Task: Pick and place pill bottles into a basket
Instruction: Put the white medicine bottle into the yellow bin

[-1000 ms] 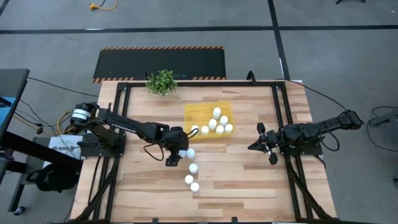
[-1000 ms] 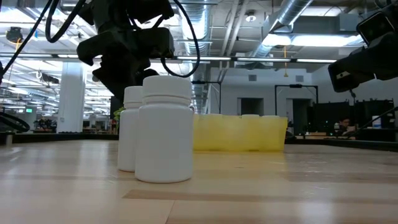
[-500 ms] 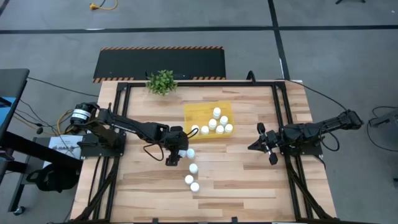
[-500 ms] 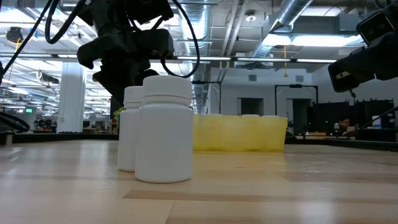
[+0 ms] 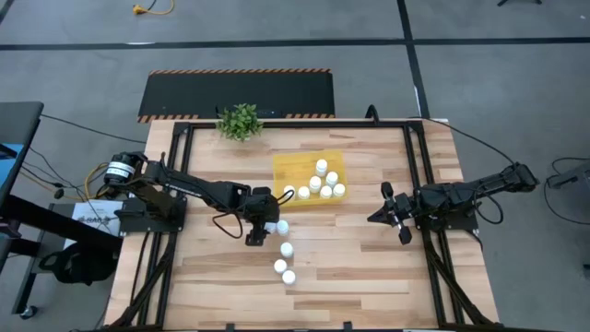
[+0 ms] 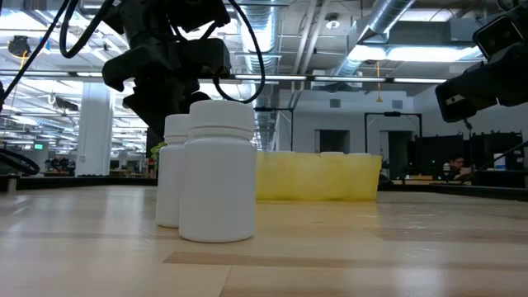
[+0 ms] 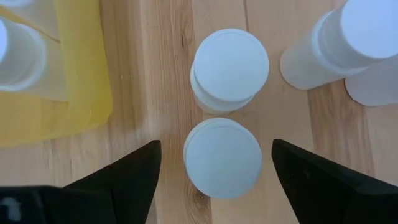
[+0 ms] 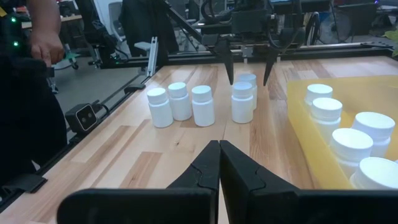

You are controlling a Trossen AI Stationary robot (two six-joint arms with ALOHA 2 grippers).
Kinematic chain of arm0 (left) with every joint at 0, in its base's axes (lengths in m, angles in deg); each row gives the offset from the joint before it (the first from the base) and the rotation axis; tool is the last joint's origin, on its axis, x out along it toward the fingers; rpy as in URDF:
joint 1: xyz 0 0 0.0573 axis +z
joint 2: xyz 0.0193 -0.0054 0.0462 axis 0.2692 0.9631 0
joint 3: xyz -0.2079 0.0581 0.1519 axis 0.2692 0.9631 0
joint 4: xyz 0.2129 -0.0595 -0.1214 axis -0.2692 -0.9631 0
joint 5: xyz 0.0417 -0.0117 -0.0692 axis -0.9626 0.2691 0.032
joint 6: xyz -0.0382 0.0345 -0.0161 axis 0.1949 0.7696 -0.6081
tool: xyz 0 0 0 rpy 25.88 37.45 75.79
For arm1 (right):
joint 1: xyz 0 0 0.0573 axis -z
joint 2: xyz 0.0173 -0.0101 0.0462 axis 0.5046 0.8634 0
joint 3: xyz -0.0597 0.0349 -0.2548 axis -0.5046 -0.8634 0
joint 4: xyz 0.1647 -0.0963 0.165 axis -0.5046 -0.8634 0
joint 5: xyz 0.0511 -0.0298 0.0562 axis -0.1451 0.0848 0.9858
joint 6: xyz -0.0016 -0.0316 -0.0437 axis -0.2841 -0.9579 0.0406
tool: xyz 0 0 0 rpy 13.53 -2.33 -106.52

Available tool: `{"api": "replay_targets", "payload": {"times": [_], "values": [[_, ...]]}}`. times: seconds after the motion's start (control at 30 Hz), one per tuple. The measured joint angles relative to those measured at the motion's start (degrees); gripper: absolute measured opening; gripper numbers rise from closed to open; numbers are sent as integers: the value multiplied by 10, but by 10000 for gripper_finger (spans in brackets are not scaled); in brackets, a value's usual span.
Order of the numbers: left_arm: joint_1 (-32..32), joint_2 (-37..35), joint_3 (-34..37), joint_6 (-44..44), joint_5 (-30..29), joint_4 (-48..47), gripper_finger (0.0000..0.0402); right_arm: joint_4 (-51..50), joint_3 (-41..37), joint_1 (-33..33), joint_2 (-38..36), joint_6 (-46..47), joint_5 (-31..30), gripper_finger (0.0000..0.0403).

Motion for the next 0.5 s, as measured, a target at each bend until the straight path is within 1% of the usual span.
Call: {"api": "replay_targets", "payload": {"times": [0.5], "values": [[0, 0, 0, 0, -4, 0, 293, 0, 0, 0, 0, 0, 0, 1]]}}
